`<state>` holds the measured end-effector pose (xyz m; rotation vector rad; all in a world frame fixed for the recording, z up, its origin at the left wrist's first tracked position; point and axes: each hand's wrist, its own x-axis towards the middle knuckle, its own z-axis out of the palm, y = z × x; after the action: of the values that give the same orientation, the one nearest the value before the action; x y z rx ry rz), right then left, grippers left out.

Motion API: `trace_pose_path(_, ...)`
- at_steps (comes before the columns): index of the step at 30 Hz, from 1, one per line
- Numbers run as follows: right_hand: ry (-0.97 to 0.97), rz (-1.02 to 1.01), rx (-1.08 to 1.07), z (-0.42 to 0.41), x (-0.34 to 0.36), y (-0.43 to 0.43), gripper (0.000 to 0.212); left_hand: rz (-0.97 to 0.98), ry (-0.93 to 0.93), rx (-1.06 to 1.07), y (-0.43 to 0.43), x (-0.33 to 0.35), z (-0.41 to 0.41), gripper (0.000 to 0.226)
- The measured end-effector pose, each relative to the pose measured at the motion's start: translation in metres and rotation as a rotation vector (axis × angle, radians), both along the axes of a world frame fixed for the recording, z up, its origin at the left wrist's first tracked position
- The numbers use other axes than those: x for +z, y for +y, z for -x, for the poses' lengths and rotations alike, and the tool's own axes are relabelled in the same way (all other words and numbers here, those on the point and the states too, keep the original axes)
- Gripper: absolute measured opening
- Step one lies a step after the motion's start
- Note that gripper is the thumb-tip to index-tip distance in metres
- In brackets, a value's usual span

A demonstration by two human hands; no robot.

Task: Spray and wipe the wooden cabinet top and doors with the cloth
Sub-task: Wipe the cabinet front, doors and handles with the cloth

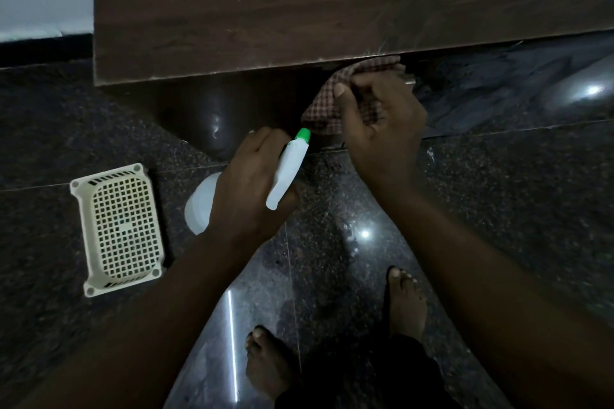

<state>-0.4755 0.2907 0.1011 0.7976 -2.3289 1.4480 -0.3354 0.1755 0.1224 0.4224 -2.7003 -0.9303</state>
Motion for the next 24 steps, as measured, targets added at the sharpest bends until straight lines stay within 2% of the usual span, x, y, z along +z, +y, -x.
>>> trace_pose_path(4,0.084,-0.096,0.178,-0.016,-0.003,-0.024,0.012,0.010,-0.011,0.016,-0.006,0.000,-0.005,0.019)
trace_pose_path(7,0.067,-0.108,0.212,-0.016,-0.002,-0.029,0.015,0.020,-0.039,0.048,-0.007,0.001,-0.012,0.022)
trace_pose_path(14,-0.248,0.143,-0.107,-0.009,0.006,-0.009,0.011,0.011,-0.015,0.071,-0.012,0.004,-0.017,0.017)
trace_pose_path(17,-0.255,0.152,-0.141,-0.009,0.010,-0.013,0.010,0.003,0.017,0.059,-0.014,0.005,-0.015,0.016)
trace_pose_path(20,-0.159,0.062,-0.024,-0.016,0.011,-0.024,0.010,0.008,0.016,0.054,-0.016,0.004,-0.014,0.015)
trace_pose_path(24,-0.048,-0.079,0.179,-0.027,0.011,-0.039,0.012,-0.001,-0.010,0.041,-0.017,-0.001,-0.013,0.037)
